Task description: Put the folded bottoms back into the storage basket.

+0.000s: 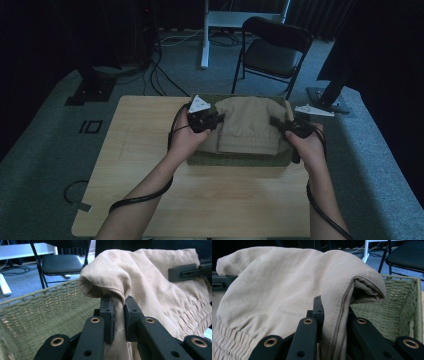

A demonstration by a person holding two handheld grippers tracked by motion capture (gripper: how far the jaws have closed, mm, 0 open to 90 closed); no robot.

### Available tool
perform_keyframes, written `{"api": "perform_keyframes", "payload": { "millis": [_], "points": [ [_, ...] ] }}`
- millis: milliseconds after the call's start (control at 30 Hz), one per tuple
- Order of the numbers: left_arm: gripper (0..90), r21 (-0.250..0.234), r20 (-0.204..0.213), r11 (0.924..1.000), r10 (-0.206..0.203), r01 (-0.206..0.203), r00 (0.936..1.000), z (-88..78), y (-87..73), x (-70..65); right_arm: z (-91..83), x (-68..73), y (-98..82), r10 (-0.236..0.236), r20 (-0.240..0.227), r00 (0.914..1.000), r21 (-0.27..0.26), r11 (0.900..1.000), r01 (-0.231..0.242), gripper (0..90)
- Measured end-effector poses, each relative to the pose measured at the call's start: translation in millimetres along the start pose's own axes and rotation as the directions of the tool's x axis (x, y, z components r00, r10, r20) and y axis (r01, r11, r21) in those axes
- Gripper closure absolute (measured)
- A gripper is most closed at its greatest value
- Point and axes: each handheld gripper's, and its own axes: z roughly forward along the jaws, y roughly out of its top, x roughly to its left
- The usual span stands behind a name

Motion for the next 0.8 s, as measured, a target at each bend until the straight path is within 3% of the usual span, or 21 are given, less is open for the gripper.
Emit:
{"api": "perform_keyframes", "payload": {
  "millis": [267,333,467,500,667,700,800],
  "points": [
    [81.7,-0.015,-0.017,0.9998,-0.01,0.01,0.9998,16.7,7.0,13.6,15.6,-8.9,15.0,0.016,0.023,0.9996,0.007,1.0,-0.016,80.6],
    [81.7,-0.026,-0.017,0.9989,-0.039,0.039,0.9991,25.2,8.1,21.0,25.3,-14.8,19.5,0.025,0.037,0.999,0.006,1.0,-0.025,80.7],
    [81.7,-0.03,-0.023,0.9981,-0.054,0.054,0.9982,34.3,6.4,28.3,35.8,-20.0,21.6,0.034,0.051,0.9981,0.01,0.999,-0.034,80.7],
    [81.7,-0.03,-0.028,0.997,-0.073,0.072,0.9969,39.9,3.2,33.5,42.4,-22.4,21.9,0.032,0.06,0.9977,0.022,0.999,-0.033,80.6],
    [81.7,-0.036,-0.039,0.9971,-0.069,0.068,0.9968,51.9,-6.0,41.2,56.5,-28.9,21.1,0.027,0.068,0.9973,0.034,0.999,-0.029,80.7],
    [81.7,-0.017,-0.043,0.997,-0.076,0.075,0.9962,58.8,-12.7,46.4,64.5,-32.3,19.5,0.045,0.071,0.9965,0.044,0.998,-0.048,80.7],
    [81.6,0.0,-0.064,0.9972,-0.074,0.075,0.9951,65.4,-18.1,51.2,76.1,-34.3,16.2,0.035,0.078,0.9963,0.061,0.997,-0.039,80.7]
  ]
}}
